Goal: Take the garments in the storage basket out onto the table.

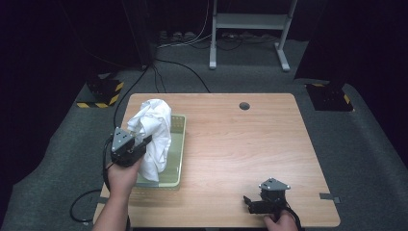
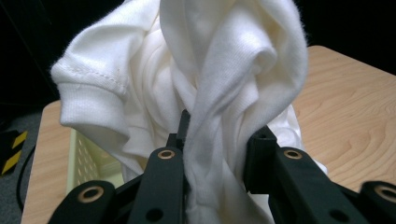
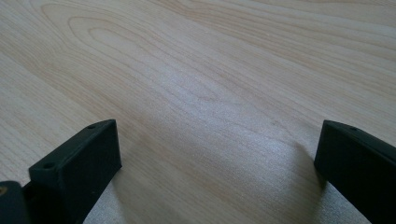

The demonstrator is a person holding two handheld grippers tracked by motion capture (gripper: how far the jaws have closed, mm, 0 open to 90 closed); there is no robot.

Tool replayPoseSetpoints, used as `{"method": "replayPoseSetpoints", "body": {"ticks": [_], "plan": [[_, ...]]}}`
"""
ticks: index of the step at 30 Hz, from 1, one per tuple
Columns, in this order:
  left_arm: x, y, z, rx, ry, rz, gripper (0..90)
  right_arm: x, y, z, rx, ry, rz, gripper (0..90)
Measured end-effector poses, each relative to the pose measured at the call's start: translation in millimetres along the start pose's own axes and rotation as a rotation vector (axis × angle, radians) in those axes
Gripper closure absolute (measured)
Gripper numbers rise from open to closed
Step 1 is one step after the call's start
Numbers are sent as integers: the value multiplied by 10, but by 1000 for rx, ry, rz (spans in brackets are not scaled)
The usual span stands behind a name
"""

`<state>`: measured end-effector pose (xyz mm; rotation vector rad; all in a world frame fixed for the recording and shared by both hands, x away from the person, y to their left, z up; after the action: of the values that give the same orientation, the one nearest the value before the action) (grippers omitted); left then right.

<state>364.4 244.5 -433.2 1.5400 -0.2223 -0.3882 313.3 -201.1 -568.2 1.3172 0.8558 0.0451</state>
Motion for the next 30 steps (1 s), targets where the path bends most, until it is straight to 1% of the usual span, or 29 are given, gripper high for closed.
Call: {"method": "replayPoseSetpoints", "body": {"ticks": [2,8,12,17,23,26,28,30], "plan": [[-15,32,30,4,-2,21,732,0,0,0,-1,0,0,0],[-47,108,121,24,-13,52,734,-1,0,0,1,0,0,0],[-81,154,172,21,-14,84,734,-1,0,2,3,1,0,0],[-122,207,244,35,-18,119,734,-3,0,3,8,3,1,0],[-164,270,318,47,-27,151,734,-1,0,1,2,1,0,0],[-170,292,335,49,-35,159,734,-2,1,1,5,1,0,0],[-178,307,356,59,-35,163,735,-3,0,2,6,2,0,0],[-194,321,373,51,-44,173,737,-3,0,1,6,1,0,0]]}}
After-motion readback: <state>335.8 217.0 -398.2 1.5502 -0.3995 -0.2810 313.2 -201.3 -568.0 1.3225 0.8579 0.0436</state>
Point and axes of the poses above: each handheld gripper's, and its own axes: x roughly forward along the jaws, y roughly out of its top, z roughly to its right, the point moved 2 cm from there along x, roughly forward along the jaws, and after that the axes turned 14 degrees about z, right-handed, at the moved point
